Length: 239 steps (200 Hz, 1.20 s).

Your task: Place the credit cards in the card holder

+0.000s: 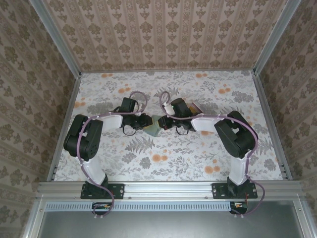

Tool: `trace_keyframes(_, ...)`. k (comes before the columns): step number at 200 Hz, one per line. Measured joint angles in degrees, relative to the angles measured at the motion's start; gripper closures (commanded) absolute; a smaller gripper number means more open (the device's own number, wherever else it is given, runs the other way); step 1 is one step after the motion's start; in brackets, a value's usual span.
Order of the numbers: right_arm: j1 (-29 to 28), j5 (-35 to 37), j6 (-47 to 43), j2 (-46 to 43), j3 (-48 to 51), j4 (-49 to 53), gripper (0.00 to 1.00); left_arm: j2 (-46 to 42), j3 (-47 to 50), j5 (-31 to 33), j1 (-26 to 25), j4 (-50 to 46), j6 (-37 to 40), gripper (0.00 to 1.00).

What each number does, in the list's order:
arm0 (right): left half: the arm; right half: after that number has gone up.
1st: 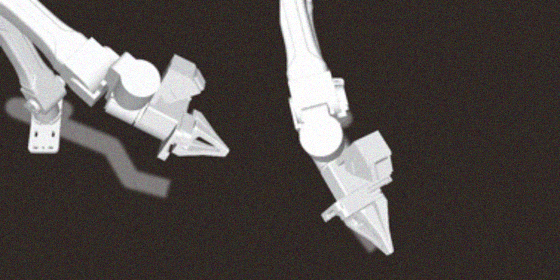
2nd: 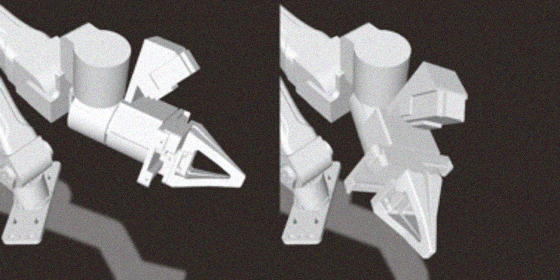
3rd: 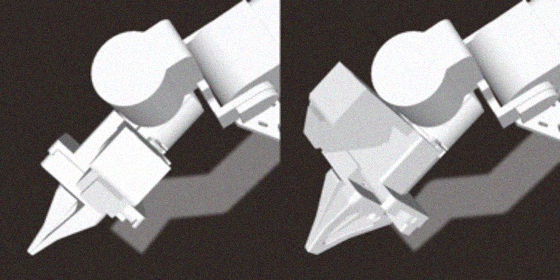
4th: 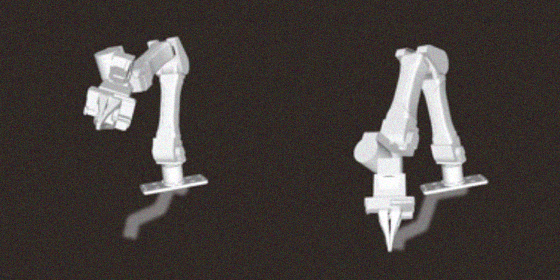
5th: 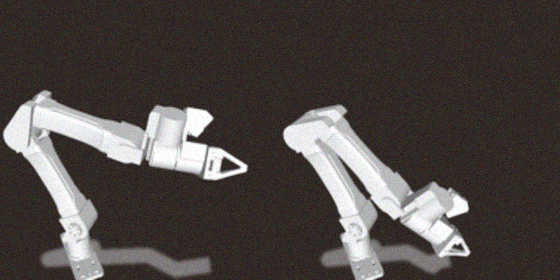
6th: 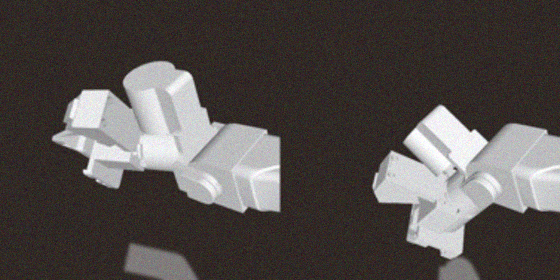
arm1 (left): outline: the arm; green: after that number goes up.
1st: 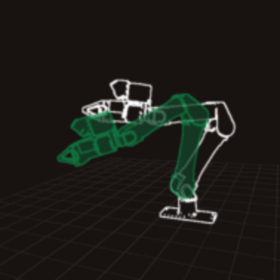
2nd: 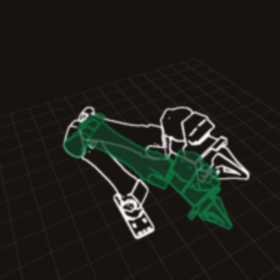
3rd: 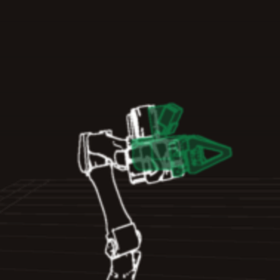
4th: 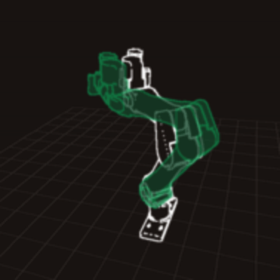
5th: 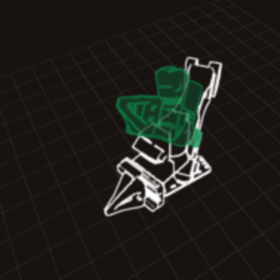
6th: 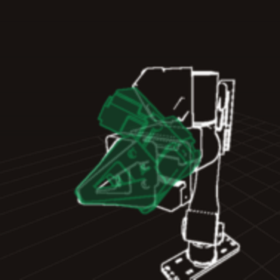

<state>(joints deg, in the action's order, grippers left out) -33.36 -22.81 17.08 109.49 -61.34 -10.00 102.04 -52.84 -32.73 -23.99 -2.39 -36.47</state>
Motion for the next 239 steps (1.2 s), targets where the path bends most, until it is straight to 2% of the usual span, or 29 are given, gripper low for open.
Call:
trace_keyframes(41, 0.0, 2.3, 0.0, 0.2, -2.0, 4.9, 0.64, -2.6, 0.9, 2.5, -1.1, -2.1, -0.9, 0.72)
trace_keyframes(63, 0.0, 3.1, 0.3, -0.7, -2.2, 8.0, 0.62, -5.1, 0.9, 4.1, -1.0, -5.5, -0.8, 0.69)
trace_keyframes(102, 0.0, 5.4, 1.6, -6.9, -2.2, 13.8, 0.62, -6.1, -1.4, 6.0, 1.2, -9.5, 1.0, 0.69)
trace_keyframes(123, 0.1, 5.9, 3.5, -9.5, -2.2, 15.1, 0.67, -6.0, -1.6, 6.2, 2.7, -10.3, 1.9, 0.69)
trace_keyframes(157, 0.1, 4.6, 8.1, -9.6, 1.7, 13.3, 0.74, -2.6, -2.1, 5.0, 3.1, -10.0, 2.5, 0.69)
trace_keyframes(205, 0.1, 4.1, 13.6, -8.6, 6.7, 12.8, 0.75, -0.3, -2.1, 2.8, 2.7, -9.8, 2.9, 0.69)
trace_keyframes(239, 0.1, 4.1, 14.9, -8.5, 7.1, 11.4, 0.74, -0.3, -0.4, 1.8, 0.6, -7.3, 1.7, 0.69)
